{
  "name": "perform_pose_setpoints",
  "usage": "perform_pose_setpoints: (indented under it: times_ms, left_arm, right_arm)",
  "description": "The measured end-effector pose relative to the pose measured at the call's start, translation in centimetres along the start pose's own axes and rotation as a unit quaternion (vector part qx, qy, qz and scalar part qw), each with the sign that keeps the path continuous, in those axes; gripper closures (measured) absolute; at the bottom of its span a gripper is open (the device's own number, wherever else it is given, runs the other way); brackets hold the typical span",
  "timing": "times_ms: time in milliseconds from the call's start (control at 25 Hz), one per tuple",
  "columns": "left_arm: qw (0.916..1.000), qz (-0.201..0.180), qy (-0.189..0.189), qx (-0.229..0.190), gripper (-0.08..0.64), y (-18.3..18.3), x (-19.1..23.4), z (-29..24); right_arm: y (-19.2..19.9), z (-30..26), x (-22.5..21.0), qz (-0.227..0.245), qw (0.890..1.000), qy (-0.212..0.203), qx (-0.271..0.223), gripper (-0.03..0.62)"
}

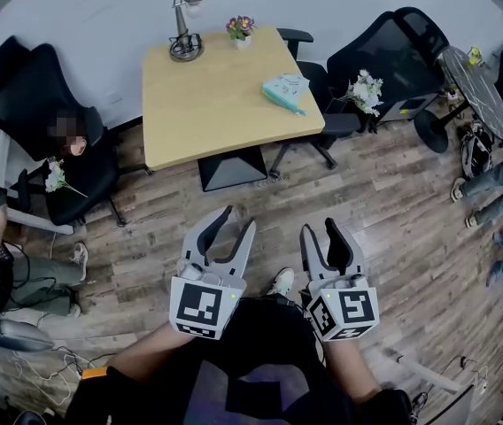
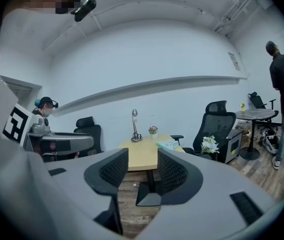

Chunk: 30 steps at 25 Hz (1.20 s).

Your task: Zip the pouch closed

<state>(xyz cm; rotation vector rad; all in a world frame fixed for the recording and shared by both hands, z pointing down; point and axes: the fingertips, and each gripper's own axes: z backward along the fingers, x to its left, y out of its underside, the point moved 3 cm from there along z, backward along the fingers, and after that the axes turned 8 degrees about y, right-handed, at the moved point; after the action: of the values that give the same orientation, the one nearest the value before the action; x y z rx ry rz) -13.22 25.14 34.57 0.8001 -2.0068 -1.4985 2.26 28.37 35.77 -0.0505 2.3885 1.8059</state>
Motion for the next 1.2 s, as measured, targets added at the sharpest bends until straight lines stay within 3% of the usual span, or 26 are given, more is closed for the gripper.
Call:
perform_pose_setpoints:
  times_ms: [240,600,1200]
  left_arm:
    - [0.9998,-0.011,-0.016,-0.007,0.383,-0.9,-1.3,-3.7]
    - [0.9988,0.002,-0.048,0.003,0.374,-0.8,-4.6,-8.1]
    - [0.9971,0.003,-0.073,0.018,0.373,-1.3,-5.5,-10.8]
  right_arm:
    - [-1.3,-1.7,-3.8,0.015,1.0,-0.011,-0.007,0.396]
    - [-1.7,-2.7,-9.2,0.028,0.999,-0.038,-0.006,0.354]
    - [-2.8,-5.0,-12.2,0.041,0.997,-0.069,-0.01,0.334]
